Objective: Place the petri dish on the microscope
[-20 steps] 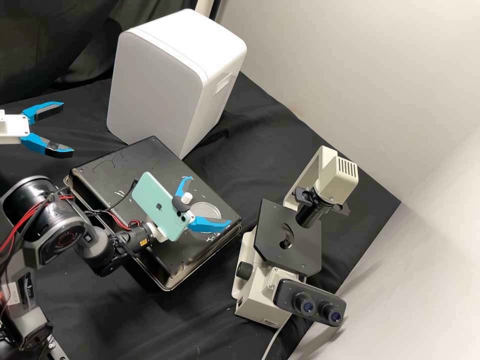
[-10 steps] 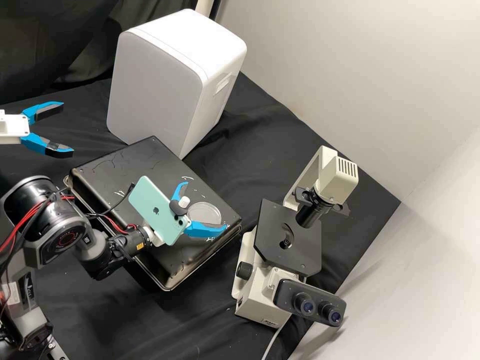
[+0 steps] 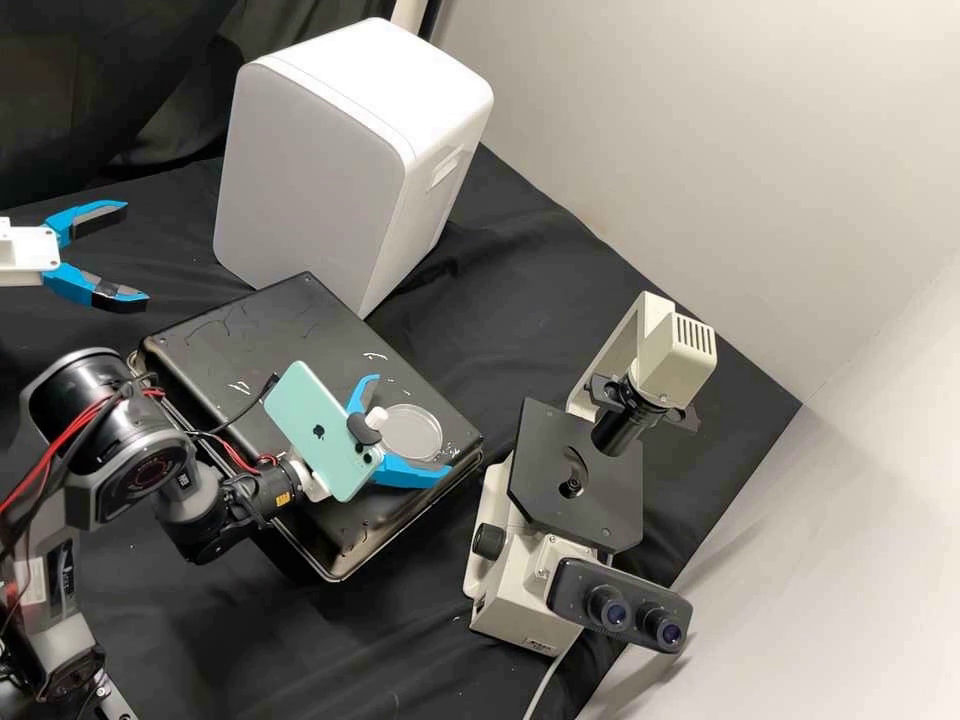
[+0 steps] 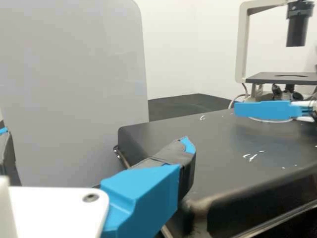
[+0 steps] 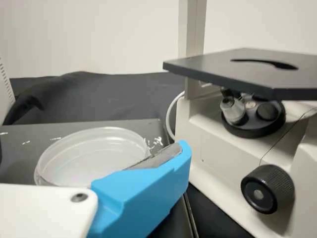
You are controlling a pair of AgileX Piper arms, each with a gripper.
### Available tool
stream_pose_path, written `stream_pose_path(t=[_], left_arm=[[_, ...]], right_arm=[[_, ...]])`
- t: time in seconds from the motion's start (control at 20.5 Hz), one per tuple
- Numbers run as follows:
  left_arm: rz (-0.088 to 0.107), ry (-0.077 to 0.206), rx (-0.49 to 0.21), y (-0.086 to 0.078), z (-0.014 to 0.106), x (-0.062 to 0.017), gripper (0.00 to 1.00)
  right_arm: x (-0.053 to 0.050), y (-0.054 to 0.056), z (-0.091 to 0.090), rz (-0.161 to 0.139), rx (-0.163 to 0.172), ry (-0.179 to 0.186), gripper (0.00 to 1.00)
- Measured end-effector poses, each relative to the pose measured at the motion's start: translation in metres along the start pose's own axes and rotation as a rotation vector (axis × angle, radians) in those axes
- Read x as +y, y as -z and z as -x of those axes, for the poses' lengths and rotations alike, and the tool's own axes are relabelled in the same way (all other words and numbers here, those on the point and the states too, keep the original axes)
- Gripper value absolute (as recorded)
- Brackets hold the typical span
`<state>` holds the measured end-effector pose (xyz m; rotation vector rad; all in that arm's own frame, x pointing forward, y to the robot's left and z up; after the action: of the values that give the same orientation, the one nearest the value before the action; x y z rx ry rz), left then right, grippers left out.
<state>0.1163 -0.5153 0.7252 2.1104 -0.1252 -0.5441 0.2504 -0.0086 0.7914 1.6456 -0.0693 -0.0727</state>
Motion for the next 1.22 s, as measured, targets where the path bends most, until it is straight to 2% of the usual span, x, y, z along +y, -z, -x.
stream_pose_path(t=[0.24,0.39,0.68,0.88,0.93,1.22], left_arm=[[-0.001,0.000,-0.002,0.000,0.000,0.0000,1.00],[-0.001,0.000,-0.002,0.000,0.000,-0.0001,1.00],[-0.003,0.001,-0.002,0.000,0.000,-0.0003,1.00],[-0.003,0.001,-0.002,0.000,0.000,-0.0003,1.00],[-0.003,0.001,-0.002,0.000,0.000,-0.0003,1.00],[-0.003,0.003,-0.009,-0.001,0.000,-0.0006,1.00]], right_arm=[[0.003,0.000,-0.011,-0.058,0.008,-0.009,1.00],[0.004,0.002,-0.015,-0.074,0.010,-0.003,1.00],[0.002,0.008,-0.021,-0.081,0.020,0.011,1.00],[-0.002,0.007,-0.022,-0.080,0.015,0.026,1.00],[-0.002,0.006,-0.023,-0.080,0.014,0.027,0.00],[-0.005,0.007,-0.023,-0.071,0.026,0.028,0.00]])
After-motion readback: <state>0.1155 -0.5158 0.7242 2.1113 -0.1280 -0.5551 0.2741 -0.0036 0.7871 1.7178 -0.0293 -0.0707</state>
